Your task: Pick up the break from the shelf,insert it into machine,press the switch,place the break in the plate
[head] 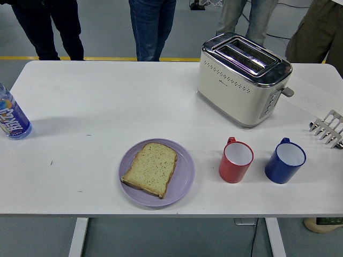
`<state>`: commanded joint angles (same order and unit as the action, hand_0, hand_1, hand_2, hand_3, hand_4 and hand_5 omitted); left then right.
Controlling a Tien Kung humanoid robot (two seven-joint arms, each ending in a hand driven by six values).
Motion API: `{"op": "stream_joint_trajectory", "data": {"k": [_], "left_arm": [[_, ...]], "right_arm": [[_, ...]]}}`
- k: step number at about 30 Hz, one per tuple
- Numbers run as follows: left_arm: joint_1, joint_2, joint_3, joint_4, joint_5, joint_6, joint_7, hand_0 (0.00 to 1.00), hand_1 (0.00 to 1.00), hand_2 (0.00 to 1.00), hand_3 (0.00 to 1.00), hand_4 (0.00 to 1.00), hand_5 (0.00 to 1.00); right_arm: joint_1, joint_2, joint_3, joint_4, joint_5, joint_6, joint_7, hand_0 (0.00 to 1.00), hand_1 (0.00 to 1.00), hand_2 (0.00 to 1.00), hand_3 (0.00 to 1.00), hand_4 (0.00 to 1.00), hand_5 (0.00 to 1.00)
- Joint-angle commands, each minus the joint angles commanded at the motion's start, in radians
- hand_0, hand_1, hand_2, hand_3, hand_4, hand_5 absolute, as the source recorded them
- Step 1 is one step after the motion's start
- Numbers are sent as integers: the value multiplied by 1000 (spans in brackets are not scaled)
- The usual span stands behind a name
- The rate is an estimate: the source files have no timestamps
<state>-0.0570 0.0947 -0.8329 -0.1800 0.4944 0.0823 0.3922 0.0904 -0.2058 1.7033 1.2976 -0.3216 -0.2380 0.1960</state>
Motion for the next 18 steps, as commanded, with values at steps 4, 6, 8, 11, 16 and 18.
{"op": "stream_joint_trajectory", "data": {"k": [4, 6, 8, 11, 16, 18], "left_arm": [[2, 0, -1, 0, 0, 0, 0, 379, 500, 653, 773, 637, 998], [3, 0, 0, 0, 1, 0, 0, 379, 500, 653, 773, 637, 998], [4, 1, -2, 0, 3, 0, 1, 379, 500, 652, 772, 636, 998], [7, 1, -4, 0, 6, 0, 1, 379, 500, 652, 772, 636, 998], [11, 1, -7, 0, 11, 0, 2, 379, 500, 652, 771, 636, 998], [12, 1, -9, 0, 14, 0, 2, 379, 500, 652, 771, 636, 998]], "right_arm": [[-1, 2, -3, -1, -1, 0, 0, 743, 680, 690, 652, 498, 236], [-2, 4, -4, -2, -2, 0, 0, 743, 680, 690, 652, 498, 236], [-2, 5, -5, -2, -2, -1, 0, 741, 679, 690, 650, 495, 235], [-4, 6, -7, -3, -3, -1, 0, 741, 679, 690, 650, 495, 235], [-9, 5, -4, -3, -3, -2, 1, 741, 679, 690, 649, 494, 234], [-9, 4, -3, -3, -3, -2, 1, 741, 679, 690, 649, 494, 234]]}}
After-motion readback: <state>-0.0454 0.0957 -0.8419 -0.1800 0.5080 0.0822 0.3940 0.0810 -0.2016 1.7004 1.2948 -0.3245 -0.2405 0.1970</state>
